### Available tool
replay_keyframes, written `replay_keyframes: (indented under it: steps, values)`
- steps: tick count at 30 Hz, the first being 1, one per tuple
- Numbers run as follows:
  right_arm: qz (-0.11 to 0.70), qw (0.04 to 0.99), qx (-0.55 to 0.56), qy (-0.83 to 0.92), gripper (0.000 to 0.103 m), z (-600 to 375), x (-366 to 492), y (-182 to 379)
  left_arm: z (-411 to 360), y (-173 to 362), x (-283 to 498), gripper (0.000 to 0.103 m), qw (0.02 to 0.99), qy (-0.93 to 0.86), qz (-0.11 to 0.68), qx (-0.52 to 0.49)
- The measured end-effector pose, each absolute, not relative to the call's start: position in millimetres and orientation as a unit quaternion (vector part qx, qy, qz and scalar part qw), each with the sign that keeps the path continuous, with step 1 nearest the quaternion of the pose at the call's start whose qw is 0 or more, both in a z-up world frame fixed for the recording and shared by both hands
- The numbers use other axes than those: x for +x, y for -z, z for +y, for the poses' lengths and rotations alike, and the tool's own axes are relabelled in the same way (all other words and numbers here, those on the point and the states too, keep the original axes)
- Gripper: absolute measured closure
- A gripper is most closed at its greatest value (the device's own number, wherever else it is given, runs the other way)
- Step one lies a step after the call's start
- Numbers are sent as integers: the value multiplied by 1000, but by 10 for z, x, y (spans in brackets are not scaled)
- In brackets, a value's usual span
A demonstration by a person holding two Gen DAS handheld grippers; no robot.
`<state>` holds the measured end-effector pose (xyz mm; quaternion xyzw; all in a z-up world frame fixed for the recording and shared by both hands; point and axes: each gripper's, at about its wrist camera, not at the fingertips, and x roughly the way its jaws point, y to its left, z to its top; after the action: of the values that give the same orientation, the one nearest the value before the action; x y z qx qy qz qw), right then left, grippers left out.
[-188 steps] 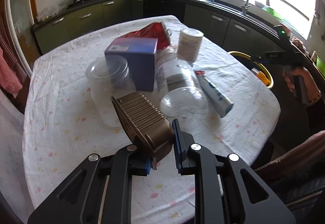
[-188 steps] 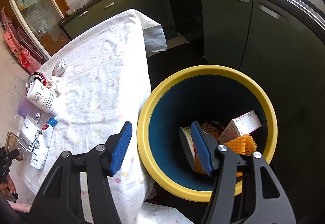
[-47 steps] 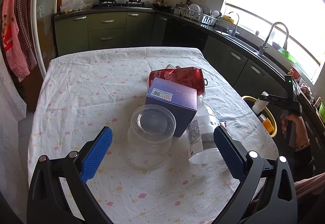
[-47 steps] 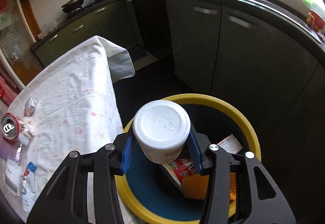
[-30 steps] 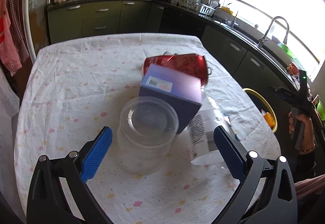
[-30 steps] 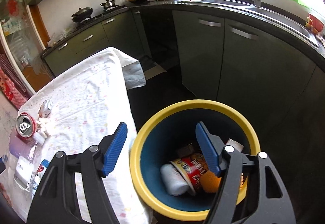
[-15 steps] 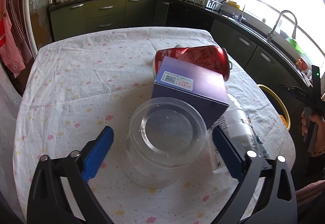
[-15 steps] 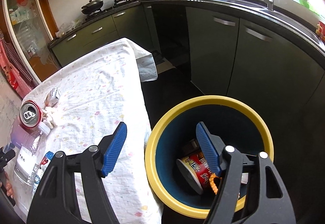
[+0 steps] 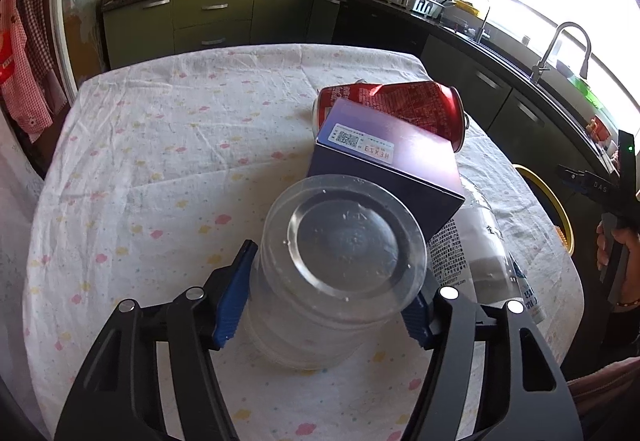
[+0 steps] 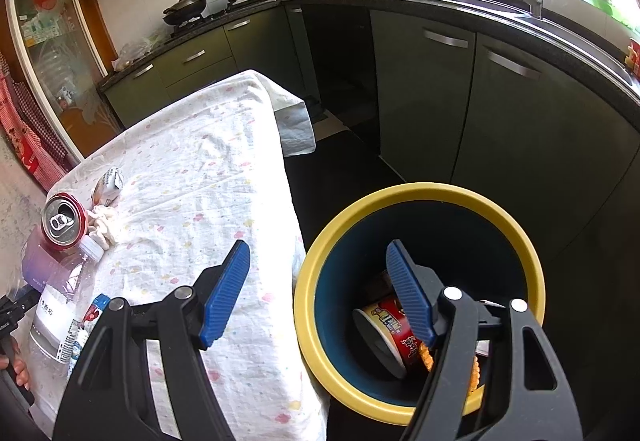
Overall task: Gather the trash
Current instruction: 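Grasp the stacked clear plastic tubs with the left gripper and drop them into the bin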
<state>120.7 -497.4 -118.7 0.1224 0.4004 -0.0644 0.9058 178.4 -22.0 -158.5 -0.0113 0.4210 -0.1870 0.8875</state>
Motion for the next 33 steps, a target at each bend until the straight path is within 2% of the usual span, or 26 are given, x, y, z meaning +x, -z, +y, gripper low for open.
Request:
replay_keyframes:
  steps: [23, 29, 33]
  values:
    - [394, 907, 138, 60, 36, -5071, 1111, 1209, -320, 848, 1309, 38, 910, 202, 360, 27]
    - [382, 909, 150, 70, 36, -5217, 990, 1182, -716, 632, 1270, 38, 903, 252, 345, 40]
    - [371, 911, 160, 86, 36, -5380, 847, 1153, -1243, 507, 1282, 38, 890, 309, 331, 58]
